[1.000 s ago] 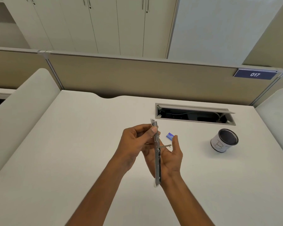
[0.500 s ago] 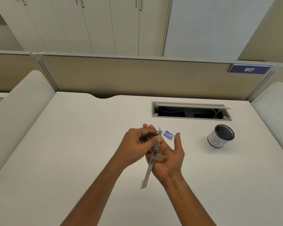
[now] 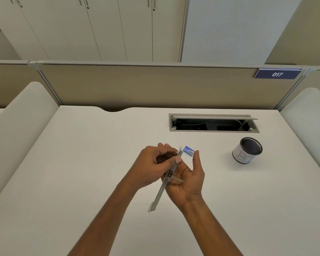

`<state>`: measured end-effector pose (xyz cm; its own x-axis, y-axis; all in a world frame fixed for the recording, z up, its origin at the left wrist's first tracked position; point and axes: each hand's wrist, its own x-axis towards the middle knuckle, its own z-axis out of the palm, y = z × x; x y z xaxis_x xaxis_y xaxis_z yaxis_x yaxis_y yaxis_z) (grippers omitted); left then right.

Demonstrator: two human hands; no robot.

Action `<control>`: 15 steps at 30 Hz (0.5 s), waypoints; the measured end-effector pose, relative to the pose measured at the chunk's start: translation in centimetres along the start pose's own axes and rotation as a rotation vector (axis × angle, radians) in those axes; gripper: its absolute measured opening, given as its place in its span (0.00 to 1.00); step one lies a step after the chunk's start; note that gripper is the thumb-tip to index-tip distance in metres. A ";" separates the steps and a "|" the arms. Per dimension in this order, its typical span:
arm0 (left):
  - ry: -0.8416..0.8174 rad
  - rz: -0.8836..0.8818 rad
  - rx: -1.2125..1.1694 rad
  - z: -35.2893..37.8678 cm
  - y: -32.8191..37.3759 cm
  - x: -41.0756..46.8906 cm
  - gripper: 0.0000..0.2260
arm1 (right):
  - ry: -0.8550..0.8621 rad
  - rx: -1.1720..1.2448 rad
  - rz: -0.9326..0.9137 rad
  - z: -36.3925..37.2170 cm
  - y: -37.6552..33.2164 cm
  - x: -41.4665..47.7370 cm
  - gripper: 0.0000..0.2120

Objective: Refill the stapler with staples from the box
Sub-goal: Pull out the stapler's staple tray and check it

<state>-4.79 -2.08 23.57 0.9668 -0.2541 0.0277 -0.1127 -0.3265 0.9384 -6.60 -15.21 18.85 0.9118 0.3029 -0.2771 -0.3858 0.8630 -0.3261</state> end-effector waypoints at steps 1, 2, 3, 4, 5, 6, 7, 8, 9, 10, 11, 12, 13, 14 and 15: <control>0.000 0.021 0.010 -0.1 0.1 0.0 0.12 | 0.000 -0.008 -0.002 -0.1 0.0 0.0 0.41; -0.003 0.040 0.036 -0.1 0.1 0.1 0.12 | -0.004 -0.021 -0.006 -0.2 -0.1 0.0 0.41; -0.014 0.052 0.074 0.0 0.2 0.2 0.12 | -0.007 -0.031 -0.010 -0.2 -0.2 0.1 0.42; -0.029 0.054 0.116 0.1 0.2 0.3 0.11 | -0.008 -0.042 -0.015 -0.2 -0.2 0.1 0.42; -0.040 0.051 0.146 0.2 0.3 0.3 0.11 | -0.006 -0.055 -0.019 -0.2 -0.2 0.1 0.42; -0.047 0.049 0.160 0.1 0.4 0.3 0.11 | -0.002 -0.065 -0.021 -0.1 -0.2 0.1 0.42; -0.051 0.050 0.160 0.1 0.5 0.3 0.11 | 0.003 -0.061 -0.016 -0.1 -0.1 0.1 0.42; -0.051 0.065 0.154 0.0 0.7 0.3 0.11 | 0.004 -0.047 -0.014 0.0 -0.2 0.1 0.41; -0.051 0.081 0.151 -0.1 1.0 0.4 0.11 | -0.004 -0.028 -0.015 0.0 -0.3 0.1 0.41; -0.053 0.086 0.160 -0.1 1.2 0.5 0.11 | -0.015 -0.009 -0.015 0.0 -0.4 0.0 0.40; -0.066 0.075 0.193 -0.2 1.4 0.8 0.12 | -0.022 0.002 -0.017 0.0 -0.5 0.1 0.39; -0.097 0.050 0.245 -0.1 1.5 0.9 0.12 | -0.020 0.001 -0.017 -0.1 -0.5 0.1 0.39; -0.138 0.019 0.306 0.0 1.7 1.1 0.12 | -0.016 -0.005 -0.016 -0.1 -0.4 0.1 0.38; -0.177 -0.005 0.363 0.1 1.7 1.2 0.12 | -0.002 -0.011 -0.009 -0.2 -0.2 0.1 0.38; -0.197 -0.017 0.394 0.1 1.8 1.1 0.12 | 0.025 -0.009 -0.002 -0.3 0.0 0.1 0.37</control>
<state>-3.91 -3.02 25.25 0.9113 -0.4021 -0.0889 -0.2130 -0.6449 0.7339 -6.56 -15.34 18.57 0.9091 0.2907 -0.2985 -0.3850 0.8599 -0.3352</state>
